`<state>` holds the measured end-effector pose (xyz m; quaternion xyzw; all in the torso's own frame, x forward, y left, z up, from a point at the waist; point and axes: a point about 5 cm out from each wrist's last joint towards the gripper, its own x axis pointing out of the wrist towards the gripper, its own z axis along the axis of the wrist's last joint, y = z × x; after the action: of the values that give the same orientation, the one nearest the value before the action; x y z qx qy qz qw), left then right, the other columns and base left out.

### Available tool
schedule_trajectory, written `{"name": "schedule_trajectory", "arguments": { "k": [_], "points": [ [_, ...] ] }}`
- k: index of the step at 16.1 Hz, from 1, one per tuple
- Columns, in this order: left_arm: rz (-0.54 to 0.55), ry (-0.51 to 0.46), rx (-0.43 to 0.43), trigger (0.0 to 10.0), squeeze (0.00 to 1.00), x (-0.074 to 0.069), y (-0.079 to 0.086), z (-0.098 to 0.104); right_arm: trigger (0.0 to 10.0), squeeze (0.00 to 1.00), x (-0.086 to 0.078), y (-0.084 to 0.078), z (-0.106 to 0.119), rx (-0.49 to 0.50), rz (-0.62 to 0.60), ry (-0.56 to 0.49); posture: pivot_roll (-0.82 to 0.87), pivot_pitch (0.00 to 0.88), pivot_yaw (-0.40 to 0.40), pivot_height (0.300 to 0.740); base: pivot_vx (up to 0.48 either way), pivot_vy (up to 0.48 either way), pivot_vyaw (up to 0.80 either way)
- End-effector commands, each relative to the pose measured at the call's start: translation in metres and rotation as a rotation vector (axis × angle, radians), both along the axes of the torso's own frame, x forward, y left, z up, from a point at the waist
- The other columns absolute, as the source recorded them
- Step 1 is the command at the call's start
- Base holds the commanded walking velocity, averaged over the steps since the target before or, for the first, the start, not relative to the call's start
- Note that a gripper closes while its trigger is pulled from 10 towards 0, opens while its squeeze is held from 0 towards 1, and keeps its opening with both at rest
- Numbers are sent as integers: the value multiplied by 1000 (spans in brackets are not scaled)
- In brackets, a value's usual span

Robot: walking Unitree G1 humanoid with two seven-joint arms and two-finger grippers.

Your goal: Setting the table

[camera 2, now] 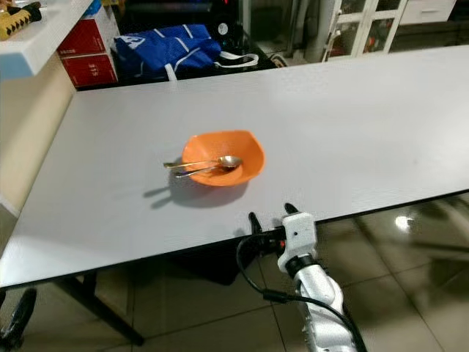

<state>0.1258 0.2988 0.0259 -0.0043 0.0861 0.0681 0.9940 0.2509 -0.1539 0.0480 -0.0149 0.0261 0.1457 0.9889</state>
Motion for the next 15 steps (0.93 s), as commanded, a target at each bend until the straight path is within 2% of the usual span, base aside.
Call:
{"name": "schedule_trajectory", "arguments": {
  "k": [1,2,3,4,5,6,7,10,12,15],
  "points": [
    [-47,-55,40,10000,0,62,-36,19,10000,0,4,3,2,7,-2,-12,-123,0,114,740,0,0,0],
    [-40,-64,40,10000,0,74,-41,23,10000,0,4,3,2,10,-3,-14,-121,0,115,740,0,0,0],
    [-18,-81,40,10000,0,97,-48,31,10000,0,8,5,4,20,-10,-25,-119,0,117,740,0,0,0],
    [4,-94,36,10000,0,111,-53,38,10000,0,10,6,6,32,-20,-29,-116,0,119,740,0,0,0],
    [95,-117,10,10000,0,133,-57,54,10000,0,19,11,11,58,-37,-44,-119,0,119,740,0,0,0],
    [134,-125,-19,10000,0,134,-55,63,10000,0,25,13,15,78,-46,-51,-117,0,115,740,0,0,0],
    [132,-120,-33,10000,0,129,-57,66,10000,0,28,14,18,73,-40,-56,-115,0,115,740,0,0,0],
    [125,-101,-15,10000,0,130,-67,74,10000,0,27,15,18,62,-40,-60,-120,0,118,740,0,0,0],
    [74,-113,13,10000,0,134,-79,81,10000,0,26,17,18,61,-41,-64,-127,0,123,740,0,0,0],
    [60,-97,27,10000,0,134,-86,85,10000,0,27,19,18,64,-44,-65,-127,0,123,740,0,0,0]
  ]
}}
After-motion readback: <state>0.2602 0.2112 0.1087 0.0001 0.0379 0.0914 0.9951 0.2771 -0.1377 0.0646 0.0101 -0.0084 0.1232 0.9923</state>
